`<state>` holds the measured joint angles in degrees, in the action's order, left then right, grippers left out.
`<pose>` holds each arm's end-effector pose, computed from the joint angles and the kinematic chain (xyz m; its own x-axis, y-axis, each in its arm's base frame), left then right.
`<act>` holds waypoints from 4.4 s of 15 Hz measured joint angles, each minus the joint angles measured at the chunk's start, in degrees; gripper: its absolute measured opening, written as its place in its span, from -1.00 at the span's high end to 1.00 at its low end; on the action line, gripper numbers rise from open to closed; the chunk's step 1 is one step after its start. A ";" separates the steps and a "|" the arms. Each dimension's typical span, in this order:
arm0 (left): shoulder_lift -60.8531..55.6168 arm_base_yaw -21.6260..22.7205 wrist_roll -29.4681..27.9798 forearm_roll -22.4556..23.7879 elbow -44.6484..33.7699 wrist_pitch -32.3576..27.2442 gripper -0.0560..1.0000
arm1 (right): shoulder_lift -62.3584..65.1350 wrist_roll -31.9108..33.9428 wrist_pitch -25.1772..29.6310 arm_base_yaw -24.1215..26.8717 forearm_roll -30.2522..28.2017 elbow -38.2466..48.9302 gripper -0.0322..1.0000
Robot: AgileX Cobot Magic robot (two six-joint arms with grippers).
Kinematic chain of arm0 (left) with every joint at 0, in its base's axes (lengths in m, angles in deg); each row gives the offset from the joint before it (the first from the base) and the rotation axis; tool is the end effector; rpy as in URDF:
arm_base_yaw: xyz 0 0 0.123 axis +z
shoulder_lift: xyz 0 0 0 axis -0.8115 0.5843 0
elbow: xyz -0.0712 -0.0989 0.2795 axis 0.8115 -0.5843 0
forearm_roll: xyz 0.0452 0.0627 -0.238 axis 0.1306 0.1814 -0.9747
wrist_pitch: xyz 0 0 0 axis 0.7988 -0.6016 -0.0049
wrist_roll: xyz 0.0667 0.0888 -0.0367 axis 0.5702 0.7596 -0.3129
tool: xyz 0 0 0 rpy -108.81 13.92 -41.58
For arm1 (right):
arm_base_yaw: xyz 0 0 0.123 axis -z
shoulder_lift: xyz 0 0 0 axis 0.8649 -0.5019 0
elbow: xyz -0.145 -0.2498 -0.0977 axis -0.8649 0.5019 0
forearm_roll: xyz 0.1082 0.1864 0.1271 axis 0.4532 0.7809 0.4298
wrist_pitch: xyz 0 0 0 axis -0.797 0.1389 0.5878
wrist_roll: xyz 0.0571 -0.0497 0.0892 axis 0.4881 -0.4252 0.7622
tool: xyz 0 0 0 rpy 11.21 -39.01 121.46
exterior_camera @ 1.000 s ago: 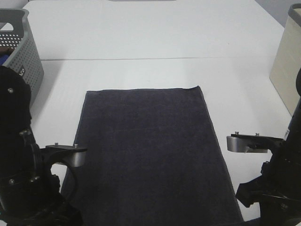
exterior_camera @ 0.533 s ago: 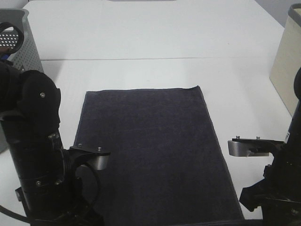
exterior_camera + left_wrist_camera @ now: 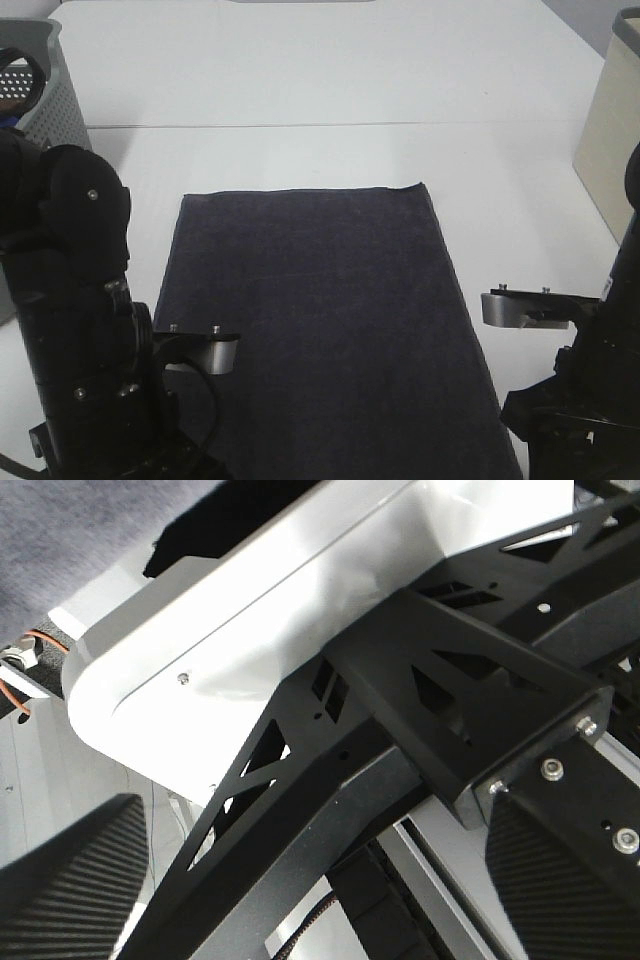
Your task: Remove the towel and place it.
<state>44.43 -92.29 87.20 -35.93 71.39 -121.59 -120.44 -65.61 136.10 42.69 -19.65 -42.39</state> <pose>0.1636 -0.2033 0.1349 -0.7873 0.5016 0.3585 0.3278 0.8330 -0.4457 0.1747 0.0915 0.1320 -0.8917 -0.3206 0.3195 -0.2245 0.9262 0.3028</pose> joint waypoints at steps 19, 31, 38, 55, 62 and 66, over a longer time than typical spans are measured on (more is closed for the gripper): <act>15.47 27.39 -2.69 14.38 43.54 6.36 -0.77 | -16.33 6.25 -2.12 8.37 -9.63 -53.06 -0.16; 27.44 31.74 -1.09 12.09 52.54 12.32 -0.78 | -41.31 -0.17 6.13 8.42 -7.10 -75.69 -0.50; 34.89 31.74 1.26 7.05 59.47 8.82 -0.78 | -47.15 -3.84 3.44 10.94 0.86 -76.55 -0.50; 36.90 27.73 2.58 -0.40 60.16 8.71 -0.78 | -48.76 -5.96 -1.60 7.91 6.53 -77.01 -0.47; 37.47 26.30 2.64 0.06 60.22 11.23 -0.33 | -49.27 -5.96 -4.35 7.79 3.32 -77.06 0.29; 38.33 26.30 4.47 0.74 60.10 12.72 0.81 | -49.45 -5.96 -6.59 7.79 2.18 -77.06 0.92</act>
<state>82.77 -65.99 91.67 -35.18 131.50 -108.87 -169.88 -71.57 129.51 50.48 -17.47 -119.46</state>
